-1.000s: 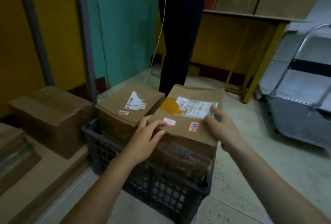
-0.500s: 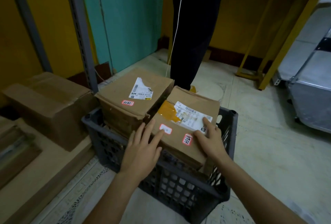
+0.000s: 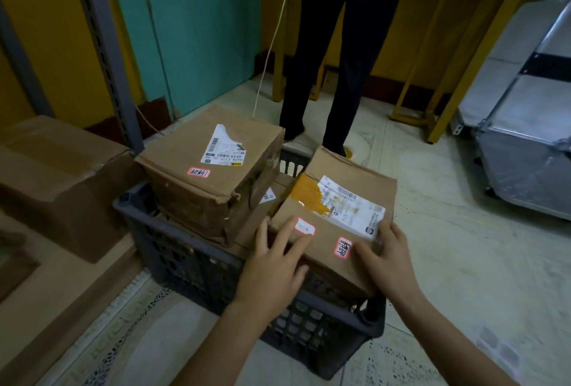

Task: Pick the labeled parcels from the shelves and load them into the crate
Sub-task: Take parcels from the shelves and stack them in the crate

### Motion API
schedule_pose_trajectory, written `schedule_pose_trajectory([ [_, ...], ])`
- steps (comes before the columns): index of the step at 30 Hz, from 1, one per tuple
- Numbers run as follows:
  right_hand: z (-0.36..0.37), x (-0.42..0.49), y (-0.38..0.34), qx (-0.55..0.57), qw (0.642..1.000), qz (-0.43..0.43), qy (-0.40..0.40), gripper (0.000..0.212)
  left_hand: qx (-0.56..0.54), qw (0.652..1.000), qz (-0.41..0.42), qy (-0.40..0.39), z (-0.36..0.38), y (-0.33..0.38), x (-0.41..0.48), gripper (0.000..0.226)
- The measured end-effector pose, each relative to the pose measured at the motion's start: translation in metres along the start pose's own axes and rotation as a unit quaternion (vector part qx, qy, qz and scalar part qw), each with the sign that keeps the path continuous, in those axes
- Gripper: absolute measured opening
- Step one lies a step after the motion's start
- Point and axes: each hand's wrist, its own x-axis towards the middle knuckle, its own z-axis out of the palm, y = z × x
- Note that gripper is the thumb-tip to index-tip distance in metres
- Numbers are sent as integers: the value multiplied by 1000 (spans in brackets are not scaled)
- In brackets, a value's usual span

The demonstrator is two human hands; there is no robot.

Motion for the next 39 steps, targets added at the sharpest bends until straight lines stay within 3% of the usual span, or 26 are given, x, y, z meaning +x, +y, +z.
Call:
schedule_pose_trajectory([
  [3, 2, 4, -4, -5, 1000, -16, 14, 57, 5, 1000, 2, 3, 3, -9, -4, 57],
  [8, 28, 26, -43, 6, 998, -55, -28, 63, 10, 994, -96, 58, -9, -38, -1, 58],
  [11, 33, 34, -44, 24, 999, -1, -45, 62, 78, 993, -75, 38, -12, -41, 0, 62],
  [17, 27, 37, -37, 9, 998, -15, -58, 63, 101, 992, -38, 60, -18, -27, -8, 60],
  [21, 35, 44, -62, -126, 985, -111, 33, 64, 99, 988, -40, 114, -35, -37, -17, 56],
  [23, 46, 45, -86, -152, 969, -191, 32, 60, 98, 982, -53, 151, -47, -51, -19, 50],
  [26, 78, 41, -133, -161, 923, -348, -33, 57, 113, 973, -95, 180, -74, -87, -24, 46],
  [30, 136, 24, -202, -173, 832, -509, -135, 57, 163, 951, -209, 162, -118, -154, -55, 43],
  [34, 198, -11, -266, -176, 744, -607, -215, 58, 228, 902, -344, 128, -163, -215, -122, 47],
  [39, 268, -88, -326, -138, 661, -678, -290, 56, 224, 833, -493, 112, -200, -257, -237, 47],
])
